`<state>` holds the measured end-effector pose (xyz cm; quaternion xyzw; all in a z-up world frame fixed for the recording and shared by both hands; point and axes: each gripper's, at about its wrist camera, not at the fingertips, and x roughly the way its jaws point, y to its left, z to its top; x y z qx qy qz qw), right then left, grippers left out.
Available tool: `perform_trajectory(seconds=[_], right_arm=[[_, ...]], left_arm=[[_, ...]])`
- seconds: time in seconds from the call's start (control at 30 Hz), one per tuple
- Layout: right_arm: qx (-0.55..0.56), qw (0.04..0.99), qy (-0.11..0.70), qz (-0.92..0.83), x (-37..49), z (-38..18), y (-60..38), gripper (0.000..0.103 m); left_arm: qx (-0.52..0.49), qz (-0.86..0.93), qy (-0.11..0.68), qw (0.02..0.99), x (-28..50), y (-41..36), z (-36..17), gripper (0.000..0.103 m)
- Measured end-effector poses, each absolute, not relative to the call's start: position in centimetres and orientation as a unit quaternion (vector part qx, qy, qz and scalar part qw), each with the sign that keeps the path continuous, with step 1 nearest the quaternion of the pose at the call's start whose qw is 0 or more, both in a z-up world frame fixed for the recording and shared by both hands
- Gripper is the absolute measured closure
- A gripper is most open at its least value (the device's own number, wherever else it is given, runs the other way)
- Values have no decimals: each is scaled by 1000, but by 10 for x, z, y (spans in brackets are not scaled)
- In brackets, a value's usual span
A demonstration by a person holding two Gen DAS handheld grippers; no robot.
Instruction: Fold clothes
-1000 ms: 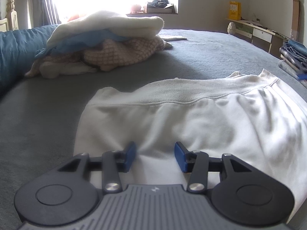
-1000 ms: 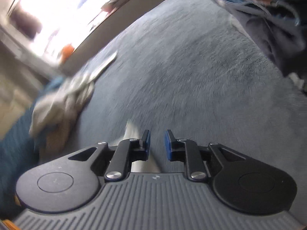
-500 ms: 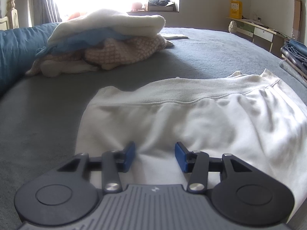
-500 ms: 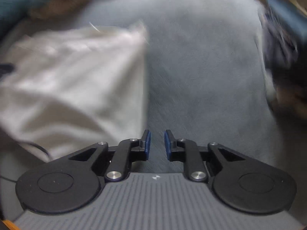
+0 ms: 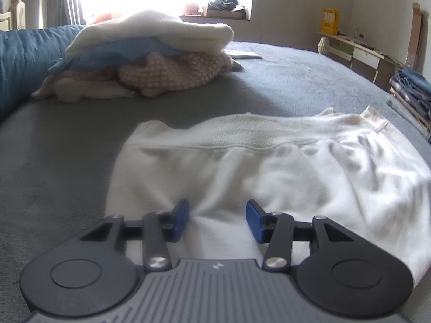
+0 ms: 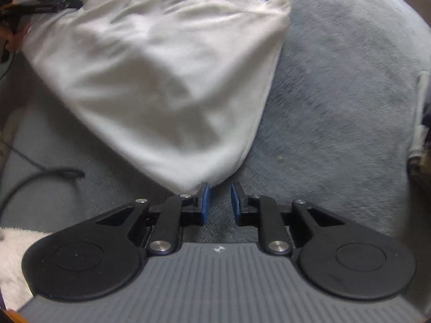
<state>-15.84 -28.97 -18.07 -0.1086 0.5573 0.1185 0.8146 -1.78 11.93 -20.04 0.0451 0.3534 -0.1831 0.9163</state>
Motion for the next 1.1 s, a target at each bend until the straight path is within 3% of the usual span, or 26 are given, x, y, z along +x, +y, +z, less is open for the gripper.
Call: perform_trajectory(seconds=[0.17, 0.37, 0.57, 0.73, 0.97, 1.1], right_arm=[[-55, 857, 489, 151, -150, -156, -266, 87], [-66, 805, 573, 136, -167, -221, -269, 86], [-70, 813, 568, 104, -168, -206, -263, 85], [-5, 868, 486, 98, -161, -162, -250, 83], [76, 899, 426, 62, -134, -151, -208, 62], [116, 889, 442, 17, -120, -179, -201, 61]], left_arm=[[43, -197, 327, 923, -43, 134, -173, 49], [20, -219, 375, 900, -86, 150, -181, 49], [6, -184, 382, 906, -107, 152, -194, 49], [12, -163, 369, 915, -113, 156, -187, 49], [-2, -121, 392, 912, -105, 170, -196, 49], [-5, -119, 396, 910, -105, 174, -200, 46]])
